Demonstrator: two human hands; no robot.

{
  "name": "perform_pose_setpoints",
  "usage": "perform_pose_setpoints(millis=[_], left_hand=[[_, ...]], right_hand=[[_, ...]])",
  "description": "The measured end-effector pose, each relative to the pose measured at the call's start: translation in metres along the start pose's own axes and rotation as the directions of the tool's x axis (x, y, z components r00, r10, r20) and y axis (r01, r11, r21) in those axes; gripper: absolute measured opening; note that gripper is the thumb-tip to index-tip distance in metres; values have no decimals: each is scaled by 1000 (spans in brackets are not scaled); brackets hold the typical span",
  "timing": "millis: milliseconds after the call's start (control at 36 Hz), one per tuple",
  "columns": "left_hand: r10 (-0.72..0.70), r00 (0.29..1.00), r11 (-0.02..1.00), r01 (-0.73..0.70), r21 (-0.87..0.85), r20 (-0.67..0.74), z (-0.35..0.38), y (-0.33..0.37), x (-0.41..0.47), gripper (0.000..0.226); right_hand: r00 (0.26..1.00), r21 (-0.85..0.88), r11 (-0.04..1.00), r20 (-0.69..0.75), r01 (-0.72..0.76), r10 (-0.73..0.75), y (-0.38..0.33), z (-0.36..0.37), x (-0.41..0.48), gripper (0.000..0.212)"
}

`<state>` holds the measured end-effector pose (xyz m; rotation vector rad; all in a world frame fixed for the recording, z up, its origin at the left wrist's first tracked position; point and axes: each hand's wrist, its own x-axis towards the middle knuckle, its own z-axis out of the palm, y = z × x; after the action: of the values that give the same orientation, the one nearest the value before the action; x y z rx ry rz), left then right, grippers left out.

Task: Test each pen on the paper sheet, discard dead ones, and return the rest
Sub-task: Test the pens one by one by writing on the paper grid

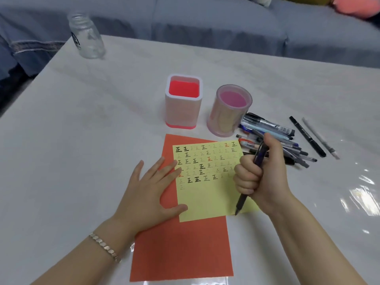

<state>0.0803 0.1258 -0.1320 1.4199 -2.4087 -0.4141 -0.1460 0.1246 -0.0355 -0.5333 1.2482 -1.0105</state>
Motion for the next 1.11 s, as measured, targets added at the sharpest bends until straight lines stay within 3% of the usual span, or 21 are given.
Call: perform_pose_setpoints(millis=[139, 389, 472, 639, 778, 1111], left_hand=[[4, 1000, 1000, -4, 6, 1, 0, 0, 0, 82], [10, 1000, 1000, -10, 18, 2, 0, -1, 0, 80], [8, 1000, 1000, -8, 20, 4, 1, -1, 0, 81], [9, 1000, 1000, -9, 25, 7, 0, -1, -1, 81], [4, 1000, 999, -5, 34, 22, 0, -1, -1, 81], [0, 999, 1000, 0, 24, 32, -1, 1, 0, 80]], right_hand=[[995, 96, 992, 74, -75, 68, 3, 7, -6, 60], [987, 236, 965, 143, -111, 78, 8, 15, -20, 26], [984, 221, 969, 159, -112, 78, 9, 16, -21, 28], [983, 109, 993, 181, -48, 27, 11, 17, -21, 55], [989, 7, 1000, 145, 9, -10, 10, 19, -24, 50], [995, 40, 999, 96, 35, -38, 7, 20, -26, 44]])
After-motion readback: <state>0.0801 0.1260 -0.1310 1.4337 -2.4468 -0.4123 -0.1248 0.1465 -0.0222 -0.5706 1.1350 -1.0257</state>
